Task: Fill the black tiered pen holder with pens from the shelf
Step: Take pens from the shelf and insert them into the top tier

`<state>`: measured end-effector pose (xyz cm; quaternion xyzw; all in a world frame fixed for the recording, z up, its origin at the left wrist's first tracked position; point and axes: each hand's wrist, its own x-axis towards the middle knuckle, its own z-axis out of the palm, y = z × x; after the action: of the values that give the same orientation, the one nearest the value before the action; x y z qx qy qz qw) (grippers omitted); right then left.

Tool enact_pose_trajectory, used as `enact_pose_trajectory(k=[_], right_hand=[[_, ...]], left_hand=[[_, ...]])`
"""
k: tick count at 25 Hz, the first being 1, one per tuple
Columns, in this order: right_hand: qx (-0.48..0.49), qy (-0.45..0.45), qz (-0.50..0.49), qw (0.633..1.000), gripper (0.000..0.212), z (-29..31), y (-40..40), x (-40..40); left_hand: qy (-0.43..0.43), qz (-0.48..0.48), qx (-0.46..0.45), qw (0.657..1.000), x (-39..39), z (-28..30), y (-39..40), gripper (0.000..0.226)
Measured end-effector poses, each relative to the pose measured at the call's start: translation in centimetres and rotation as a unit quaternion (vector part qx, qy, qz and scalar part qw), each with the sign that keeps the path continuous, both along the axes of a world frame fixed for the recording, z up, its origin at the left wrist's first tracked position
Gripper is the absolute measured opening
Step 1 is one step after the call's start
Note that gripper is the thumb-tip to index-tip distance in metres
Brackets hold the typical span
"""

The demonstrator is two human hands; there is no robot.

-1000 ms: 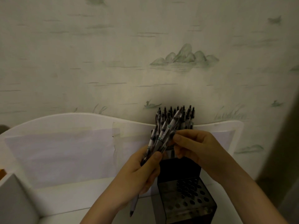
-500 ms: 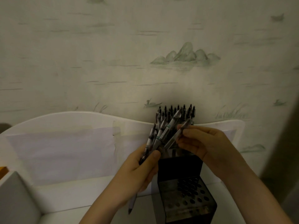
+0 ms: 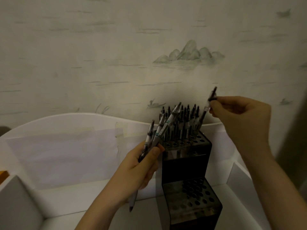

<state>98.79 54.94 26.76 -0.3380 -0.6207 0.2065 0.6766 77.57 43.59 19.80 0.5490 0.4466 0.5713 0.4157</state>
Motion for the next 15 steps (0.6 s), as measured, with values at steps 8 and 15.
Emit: enact_pose_trajectory(k=[8,15], right_hand=[[0.047,-0.115,-0.055,0.991,0.009,-1.1,1.8,-1.7],[-0.052,-0.174,-0.026,0.983,0.014,-2.9,2.6,-1.6]], left_hand=[[0.014,0.003,0.011,1.0,0.0,0.5,0.5,0.029],[0.015,0.002,0.02,1.0,-0.1,1.1,0.8,0.028]])
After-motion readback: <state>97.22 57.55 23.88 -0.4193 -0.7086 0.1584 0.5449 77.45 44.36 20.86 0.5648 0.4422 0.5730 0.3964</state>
